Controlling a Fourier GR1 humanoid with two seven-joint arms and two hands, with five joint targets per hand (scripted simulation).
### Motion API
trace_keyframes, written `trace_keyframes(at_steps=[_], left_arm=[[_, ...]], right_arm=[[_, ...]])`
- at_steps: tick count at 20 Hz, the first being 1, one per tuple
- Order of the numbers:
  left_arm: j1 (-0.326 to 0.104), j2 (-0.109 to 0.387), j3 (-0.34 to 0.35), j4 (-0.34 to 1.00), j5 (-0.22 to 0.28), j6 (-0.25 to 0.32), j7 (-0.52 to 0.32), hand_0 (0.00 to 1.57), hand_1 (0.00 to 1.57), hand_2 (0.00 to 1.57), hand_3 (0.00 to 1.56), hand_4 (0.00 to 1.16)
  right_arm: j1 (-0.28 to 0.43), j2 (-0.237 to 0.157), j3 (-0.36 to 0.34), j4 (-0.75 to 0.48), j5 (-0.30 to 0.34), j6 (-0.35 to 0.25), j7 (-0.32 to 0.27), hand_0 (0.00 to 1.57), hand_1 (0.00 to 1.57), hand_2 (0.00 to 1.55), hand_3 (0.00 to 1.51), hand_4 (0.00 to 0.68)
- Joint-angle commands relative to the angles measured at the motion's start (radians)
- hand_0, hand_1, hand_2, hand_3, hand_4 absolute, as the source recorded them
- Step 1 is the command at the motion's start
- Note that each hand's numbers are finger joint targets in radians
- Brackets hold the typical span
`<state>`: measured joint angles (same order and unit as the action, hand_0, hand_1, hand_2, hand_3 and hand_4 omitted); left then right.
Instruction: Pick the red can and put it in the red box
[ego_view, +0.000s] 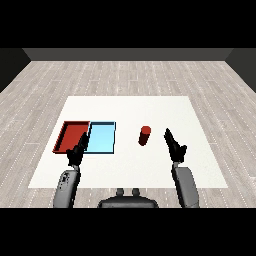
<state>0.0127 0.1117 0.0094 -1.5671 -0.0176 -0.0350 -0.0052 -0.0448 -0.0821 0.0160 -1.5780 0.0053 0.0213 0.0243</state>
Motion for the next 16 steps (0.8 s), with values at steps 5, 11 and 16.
trace_keyframes(at_steps=[5, 11, 16], left_arm=[[-0.012, -0.025, 0.001, -0.011, 0.004, -0.002, -0.013, 0.00, 0.00, 0.00, 0.00, 0.00], [-0.025, -0.062, 0.046, -0.085, 0.070, -0.036, -0.366, 0.00, 0.00, 0.00, 0.00, 0.00], [-0.037, -0.083, 0.043, -0.015, 0.079, -0.051, -0.443, 0.00, 0.00, 0.00, 0.00, 0.00]], right_arm=[[-0.043, -0.144, -0.206, 0.129, -0.135, 0.138, -0.078, 0.00, 0.00, 0.00, 0.00, 0.000], [-0.051, -0.157, -0.259, 0.137, -0.220, 0.256, -0.364, 0.00, 0.00, 0.00, 0.00, 0.000], [-0.083, -0.197, -0.291, 0.205, -0.244, 0.321, -0.385, 0.00, 0.00, 0.00, 0.00, 0.000]])
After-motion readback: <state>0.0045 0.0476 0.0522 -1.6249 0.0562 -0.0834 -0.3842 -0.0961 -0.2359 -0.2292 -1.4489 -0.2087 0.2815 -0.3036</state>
